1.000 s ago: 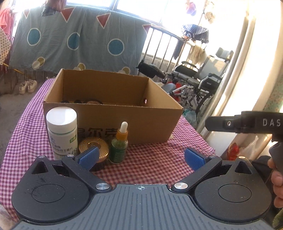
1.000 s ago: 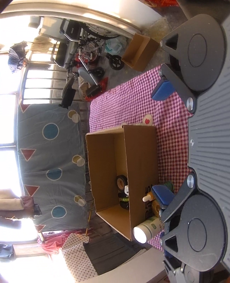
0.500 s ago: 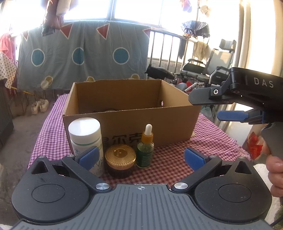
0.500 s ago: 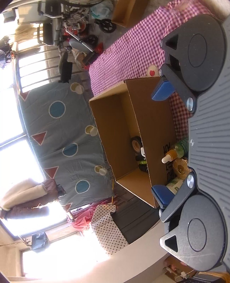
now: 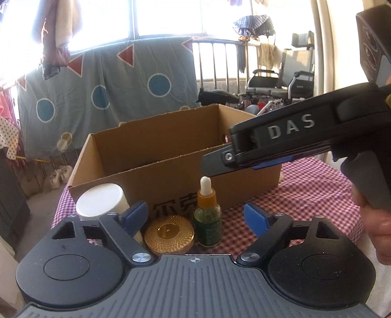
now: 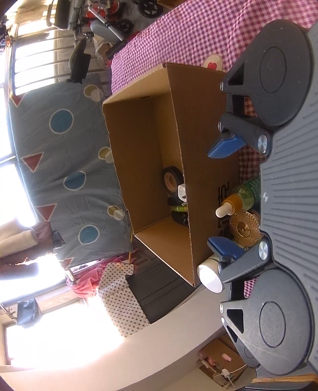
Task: Organize rigid objects
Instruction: 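Lower the right gripper around the green dropper bottle and close it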
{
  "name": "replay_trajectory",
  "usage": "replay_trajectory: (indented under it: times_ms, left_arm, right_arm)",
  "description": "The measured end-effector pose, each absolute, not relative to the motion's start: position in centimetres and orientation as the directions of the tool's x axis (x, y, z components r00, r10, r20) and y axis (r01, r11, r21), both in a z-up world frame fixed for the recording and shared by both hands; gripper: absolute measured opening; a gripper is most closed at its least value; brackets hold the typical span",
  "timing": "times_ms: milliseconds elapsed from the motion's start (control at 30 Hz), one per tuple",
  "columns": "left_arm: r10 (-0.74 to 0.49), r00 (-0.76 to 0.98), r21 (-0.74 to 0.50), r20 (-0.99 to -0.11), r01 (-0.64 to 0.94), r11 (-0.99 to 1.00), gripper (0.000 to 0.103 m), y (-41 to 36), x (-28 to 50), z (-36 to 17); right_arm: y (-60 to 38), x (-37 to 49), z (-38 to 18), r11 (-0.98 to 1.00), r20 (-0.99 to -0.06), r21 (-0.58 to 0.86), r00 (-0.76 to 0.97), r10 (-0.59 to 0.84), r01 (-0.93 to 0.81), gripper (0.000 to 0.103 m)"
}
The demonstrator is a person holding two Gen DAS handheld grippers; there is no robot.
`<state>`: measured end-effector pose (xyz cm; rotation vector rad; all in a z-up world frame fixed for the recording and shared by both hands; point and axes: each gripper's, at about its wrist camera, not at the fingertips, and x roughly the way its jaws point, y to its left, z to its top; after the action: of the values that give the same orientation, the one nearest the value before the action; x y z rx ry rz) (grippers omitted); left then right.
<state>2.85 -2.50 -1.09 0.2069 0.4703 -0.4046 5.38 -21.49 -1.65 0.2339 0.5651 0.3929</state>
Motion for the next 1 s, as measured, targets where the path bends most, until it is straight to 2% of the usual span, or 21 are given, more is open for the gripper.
replay_trajectory:
  times_ms: [67,133,333,500,767,1000]
  left_arm:
    - [-0.327,0.806,0.102,-0.493,0.427,0.898,0.074,-2.9,3.1,-1.5]
    - [-0.321,0.8,0.101,-0.507,0.425,0.9,0.064,-3.1,3.4,-1.7]
    - [-0.29,0.804,0.12,-0.52,0.405,0.906,0.052,-3.7,4.3,-2.2]
    - [-0.293,0.797,0.12,-0.528,0.412,0.903,0.046,-4.0,5.1,-2.5]
    - [-0.344,0.762,0.087,-0.549,0.462,0.883,0.032,-4.8,5.7,-2.8]
    - [-0.337,0.75,0.106,-0.57,0.474,0.874,0.033,-5.9,6.3,-3.4]
  right_arm:
    - [-20.7,6.1,-2.1,0.9,-0.492,0.3,0.757,0.43,-0.316,0.061]
    - [-20.3,6.6,-2.5,0.89,-0.503,0.302,0.737,0.452,-0.341,0.058]
    - [-20.1,8.0,-3.5,0.887,-0.541,0.284,0.703,0.461,-0.363,0.037]
    - [-20.0,8.2,-3.7,0.873,-0.546,0.303,0.681,0.488,-0.383,0.025]
    - [-20.8,7.6,-3.6,0.873,-0.542,0.304,0.684,0.487,-0.381,0.023]
    - [-21.8,7.7,-3.5,0.873,-0.545,0.323,0.682,0.488,-0.366,0.023]
